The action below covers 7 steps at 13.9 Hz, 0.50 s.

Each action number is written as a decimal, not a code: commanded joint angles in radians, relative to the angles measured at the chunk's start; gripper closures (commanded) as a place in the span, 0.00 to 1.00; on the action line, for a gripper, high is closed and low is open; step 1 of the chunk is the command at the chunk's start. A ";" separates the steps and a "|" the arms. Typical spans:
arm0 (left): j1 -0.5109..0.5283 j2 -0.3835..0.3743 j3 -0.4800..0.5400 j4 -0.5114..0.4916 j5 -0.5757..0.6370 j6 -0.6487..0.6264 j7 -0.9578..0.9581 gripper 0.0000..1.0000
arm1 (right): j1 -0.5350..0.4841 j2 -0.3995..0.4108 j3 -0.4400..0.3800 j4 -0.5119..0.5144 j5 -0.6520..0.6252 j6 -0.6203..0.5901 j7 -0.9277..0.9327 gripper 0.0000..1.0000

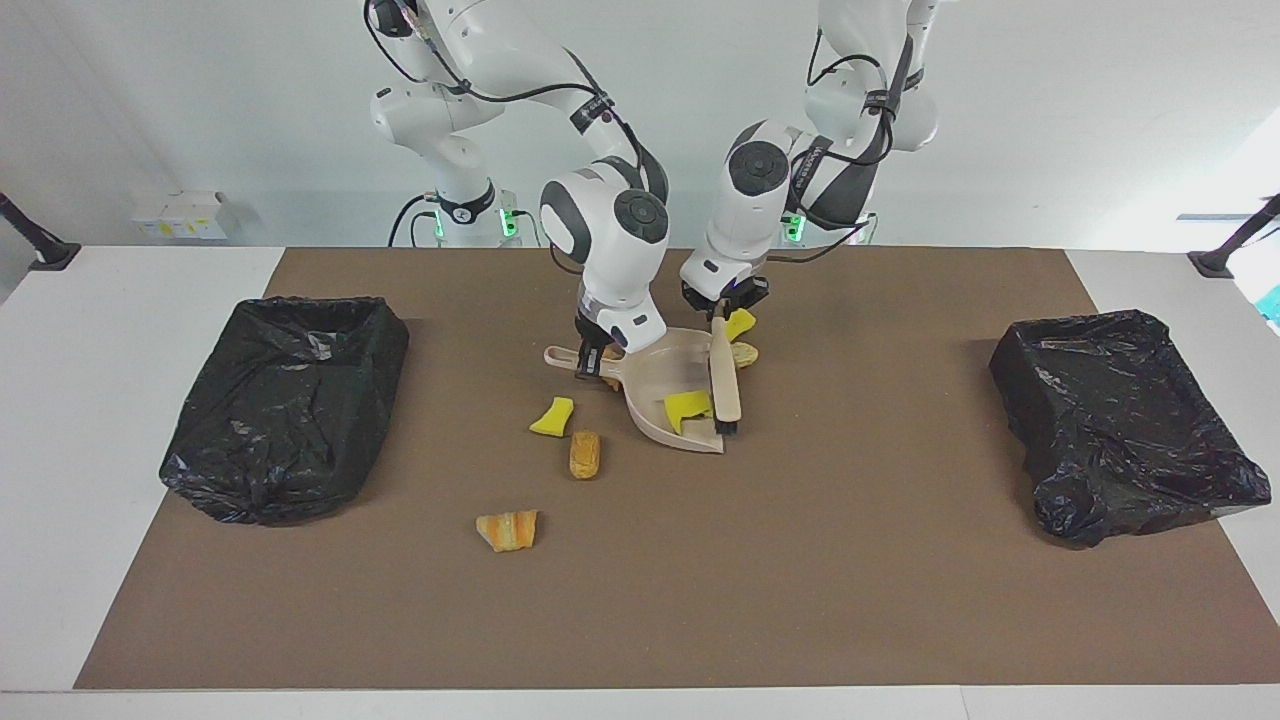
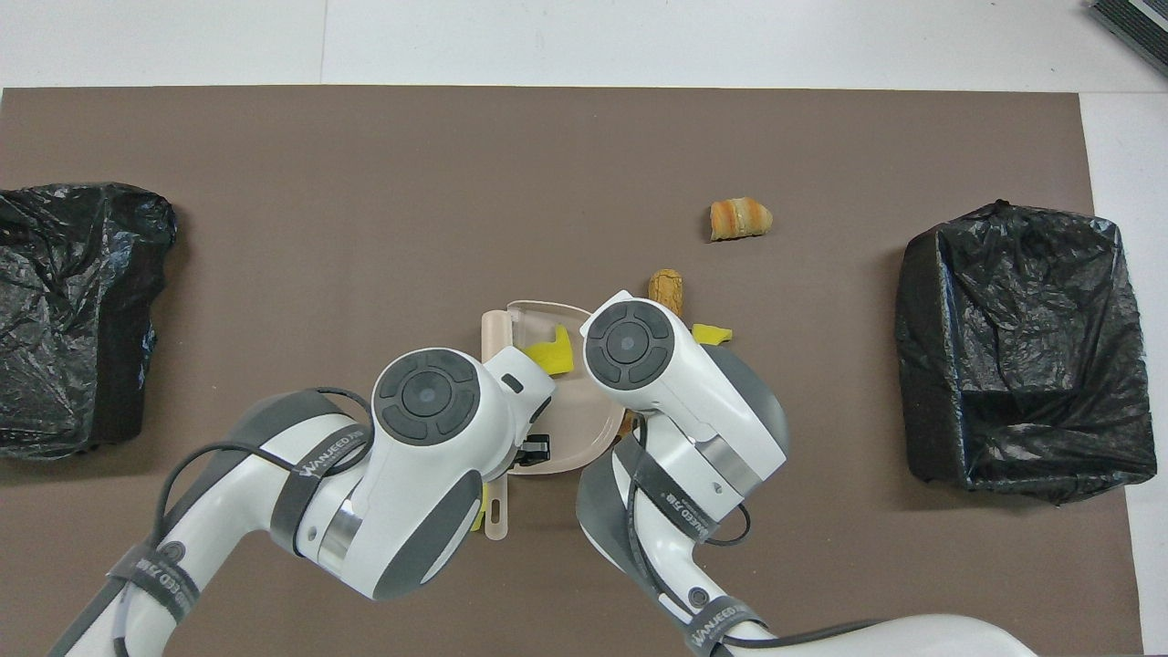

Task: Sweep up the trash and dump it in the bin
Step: 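Sweep sponge and bread into the dustpan with the brush in the left gripper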

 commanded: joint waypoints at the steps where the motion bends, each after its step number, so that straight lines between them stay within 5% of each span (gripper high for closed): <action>1: 0.055 -0.036 0.006 0.017 -0.047 -0.104 -0.024 1.00 | -0.006 -0.018 0.007 -0.028 -0.023 0.029 0.041 1.00; 7: 0.040 -0.090 0.005 -0.015 -0.047 -0.282 -0.283 1.00 | -0.018 -0.001 0.007 -0.003 -0.025 0.035 -0.038 1.00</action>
